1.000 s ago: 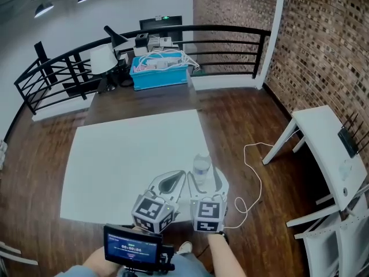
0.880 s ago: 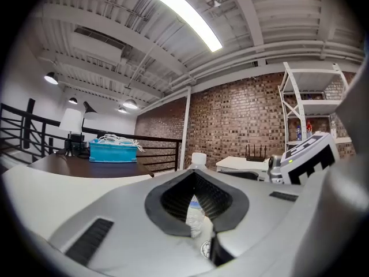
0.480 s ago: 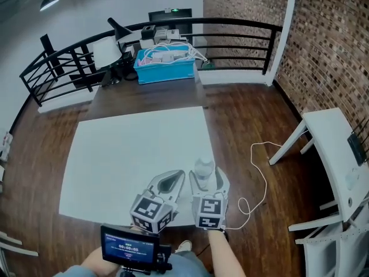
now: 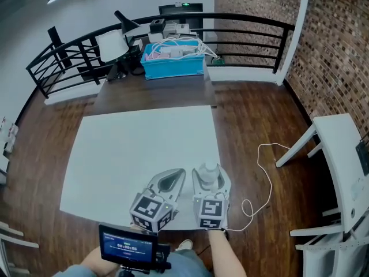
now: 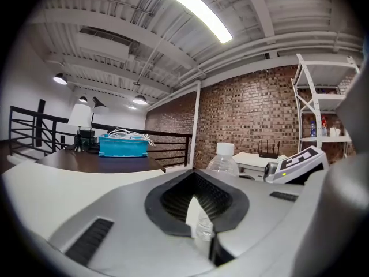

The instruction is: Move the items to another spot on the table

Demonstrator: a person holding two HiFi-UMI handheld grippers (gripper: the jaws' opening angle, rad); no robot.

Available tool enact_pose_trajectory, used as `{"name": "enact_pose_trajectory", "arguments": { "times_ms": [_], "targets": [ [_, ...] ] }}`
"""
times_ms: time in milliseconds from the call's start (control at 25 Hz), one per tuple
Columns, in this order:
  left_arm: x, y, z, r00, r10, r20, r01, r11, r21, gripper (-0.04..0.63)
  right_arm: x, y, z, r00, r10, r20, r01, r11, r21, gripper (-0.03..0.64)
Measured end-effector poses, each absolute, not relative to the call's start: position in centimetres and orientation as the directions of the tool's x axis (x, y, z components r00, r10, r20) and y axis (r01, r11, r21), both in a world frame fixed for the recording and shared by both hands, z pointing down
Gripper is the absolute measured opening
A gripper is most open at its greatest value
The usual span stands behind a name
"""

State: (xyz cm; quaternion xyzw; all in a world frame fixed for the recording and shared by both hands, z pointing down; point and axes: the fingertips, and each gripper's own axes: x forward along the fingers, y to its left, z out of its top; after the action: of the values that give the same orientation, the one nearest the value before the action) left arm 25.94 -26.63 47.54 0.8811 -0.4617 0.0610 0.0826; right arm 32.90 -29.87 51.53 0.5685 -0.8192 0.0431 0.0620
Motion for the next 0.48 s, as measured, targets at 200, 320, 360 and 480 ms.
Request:
{"name": "enact_pose_trajectory", "arguments": {
  "times_ms": [200,320,360,480],
  "targets": [
    [25.3,-26.9,47.2,0.556,-0.809,0.192,-0.830,-0.551,0.084,0.011,32.7,-30.3,51.4,-0.341,-0.927,0.157,-0.938,0.346,0.007,0.288],
    [24.8,-26.9,47.2,0.553,-0.811,0.190,-0.833,-0.547,0.085,0.011,32.6,-30.4,51.6,-0.333,-0.928,0.169,-0.941,0.339,0.010,0.288],
    [24.6,-27.0,47.0,0.549,-0.814,0.188,-0.835,-0.543,0.087,0.011,32.5,-30.4,51.6,-0.331,-0.928,0.170,-0.941,0.338,0.015,0.287],
    [24.2,-27.0,46.4,0.549,-0.816,0.180,-0.835,-0.544,0.082,0.011,32.3,-30.3,51.0,-0.325,-0.931,0.168,-0.943,0.333,0.023,0.288]
  ]
}}
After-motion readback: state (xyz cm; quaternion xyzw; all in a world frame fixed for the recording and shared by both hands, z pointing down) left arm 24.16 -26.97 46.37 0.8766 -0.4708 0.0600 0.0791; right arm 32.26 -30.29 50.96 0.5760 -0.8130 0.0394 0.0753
